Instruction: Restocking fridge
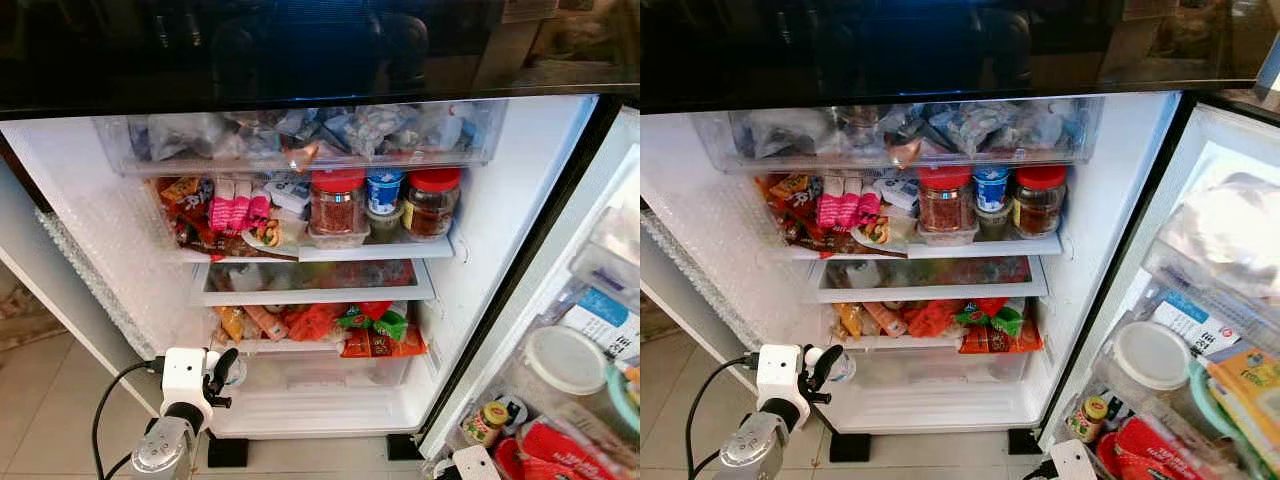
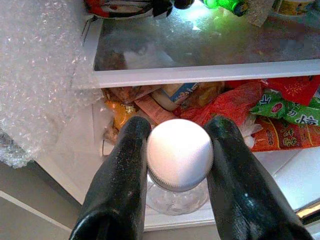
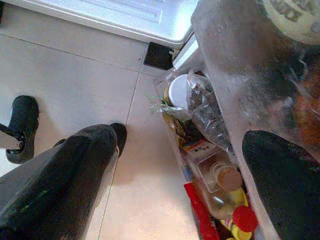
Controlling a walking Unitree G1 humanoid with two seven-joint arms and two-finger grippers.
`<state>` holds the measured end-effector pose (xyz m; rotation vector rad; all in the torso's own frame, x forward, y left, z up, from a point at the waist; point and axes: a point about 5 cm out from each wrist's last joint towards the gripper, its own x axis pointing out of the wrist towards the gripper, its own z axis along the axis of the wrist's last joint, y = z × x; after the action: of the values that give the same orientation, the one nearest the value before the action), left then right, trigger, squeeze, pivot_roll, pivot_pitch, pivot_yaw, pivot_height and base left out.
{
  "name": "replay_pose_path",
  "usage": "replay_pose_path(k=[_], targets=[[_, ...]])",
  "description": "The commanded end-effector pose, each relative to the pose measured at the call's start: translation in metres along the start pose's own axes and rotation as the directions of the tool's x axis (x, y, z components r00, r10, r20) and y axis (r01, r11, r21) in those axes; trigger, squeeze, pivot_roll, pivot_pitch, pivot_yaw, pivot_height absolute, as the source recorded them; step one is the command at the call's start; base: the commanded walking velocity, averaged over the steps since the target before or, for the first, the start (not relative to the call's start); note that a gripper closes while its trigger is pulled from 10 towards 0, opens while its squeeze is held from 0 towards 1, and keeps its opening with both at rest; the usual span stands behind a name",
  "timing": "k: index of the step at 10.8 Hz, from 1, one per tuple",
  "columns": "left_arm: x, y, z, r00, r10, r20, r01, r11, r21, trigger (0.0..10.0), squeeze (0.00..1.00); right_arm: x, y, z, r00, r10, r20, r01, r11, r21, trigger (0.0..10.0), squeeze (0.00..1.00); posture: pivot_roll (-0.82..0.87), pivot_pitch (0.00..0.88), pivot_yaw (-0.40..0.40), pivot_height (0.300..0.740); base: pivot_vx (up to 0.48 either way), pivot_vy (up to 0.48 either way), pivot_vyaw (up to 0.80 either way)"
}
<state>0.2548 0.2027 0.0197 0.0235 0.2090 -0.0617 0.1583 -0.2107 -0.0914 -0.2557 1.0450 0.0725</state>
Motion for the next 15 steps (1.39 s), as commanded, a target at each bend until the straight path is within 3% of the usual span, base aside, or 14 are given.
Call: replay_pose_path(k=[1,15], targets=[[0.0001,-0.0004,-0.0015,1.000,-0.006,-0.012,0.006,1.000,0.002,10.0,0.00,0.0003,-0.0007,0.0022,1.000,-0.001,0.007,0.001,1.000,0.009,10.0,0.00,-0.01,0.000,0.019,0.740,0.000,0.000,0.00],[0.0025,0.0000,-0.0001,1.000,-0.008,-0.010,0.008,1.000,0.005,10.0,0.00,0.0004,-0.0003,0.0032,1.000,0.014,0.005,-0.014,1.000,0.004,10.0,0.00,-0.01,0.000,0.019,0.740,0.259,0.000,0.00]])
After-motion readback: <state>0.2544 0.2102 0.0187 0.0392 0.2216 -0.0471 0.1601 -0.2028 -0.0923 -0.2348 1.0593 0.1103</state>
